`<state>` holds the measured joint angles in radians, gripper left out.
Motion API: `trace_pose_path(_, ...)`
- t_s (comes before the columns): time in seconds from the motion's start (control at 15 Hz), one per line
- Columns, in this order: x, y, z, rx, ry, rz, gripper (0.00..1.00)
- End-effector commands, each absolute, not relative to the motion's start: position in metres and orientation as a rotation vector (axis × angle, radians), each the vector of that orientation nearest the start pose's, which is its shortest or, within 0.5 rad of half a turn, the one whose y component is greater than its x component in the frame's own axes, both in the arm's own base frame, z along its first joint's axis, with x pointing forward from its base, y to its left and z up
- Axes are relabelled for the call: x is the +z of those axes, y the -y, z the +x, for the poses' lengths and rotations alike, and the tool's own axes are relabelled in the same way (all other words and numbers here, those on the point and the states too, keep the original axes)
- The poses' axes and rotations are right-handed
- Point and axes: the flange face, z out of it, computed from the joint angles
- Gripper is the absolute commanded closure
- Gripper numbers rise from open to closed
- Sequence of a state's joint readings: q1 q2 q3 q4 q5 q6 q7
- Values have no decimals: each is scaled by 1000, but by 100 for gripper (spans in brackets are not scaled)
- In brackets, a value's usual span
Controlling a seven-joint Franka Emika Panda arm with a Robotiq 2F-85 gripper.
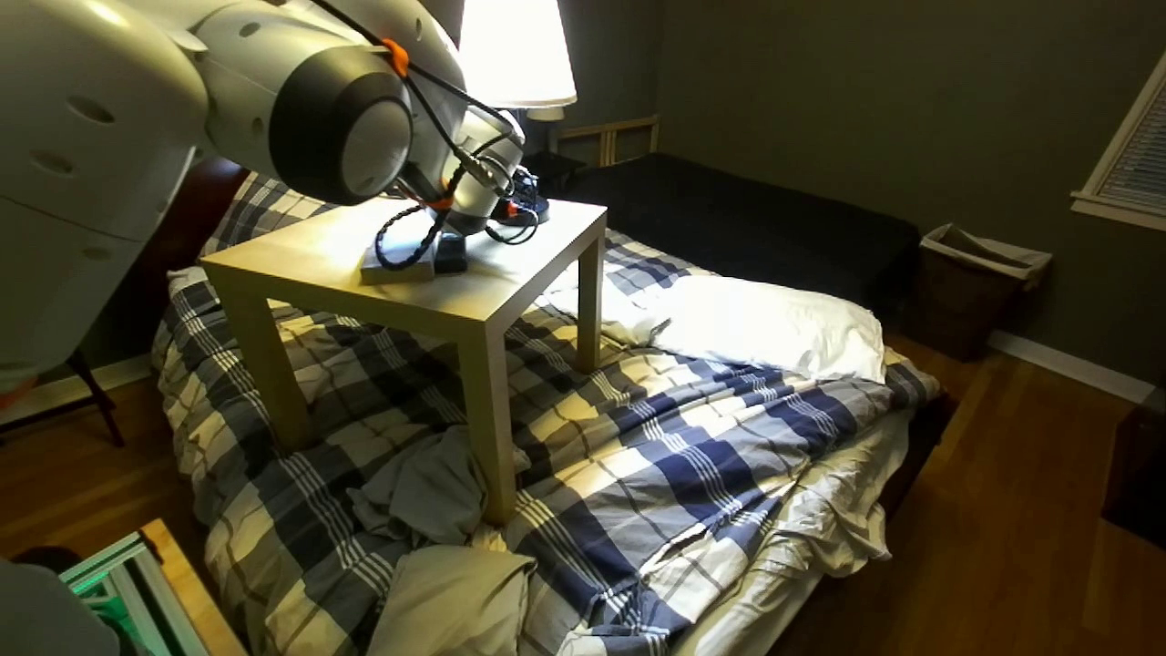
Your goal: Turn of the lamp by pressing on the button on its base
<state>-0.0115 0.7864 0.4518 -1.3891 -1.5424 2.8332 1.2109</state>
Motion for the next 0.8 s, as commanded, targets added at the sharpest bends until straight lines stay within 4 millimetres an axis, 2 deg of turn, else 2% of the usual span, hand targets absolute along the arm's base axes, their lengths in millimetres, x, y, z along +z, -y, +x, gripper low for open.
trace_pose_path(0.0,329,-289,705,-1453,499,-2751,100)
trace_pose_path(0.73,336,-286,705,-1390,547,-2790,100)
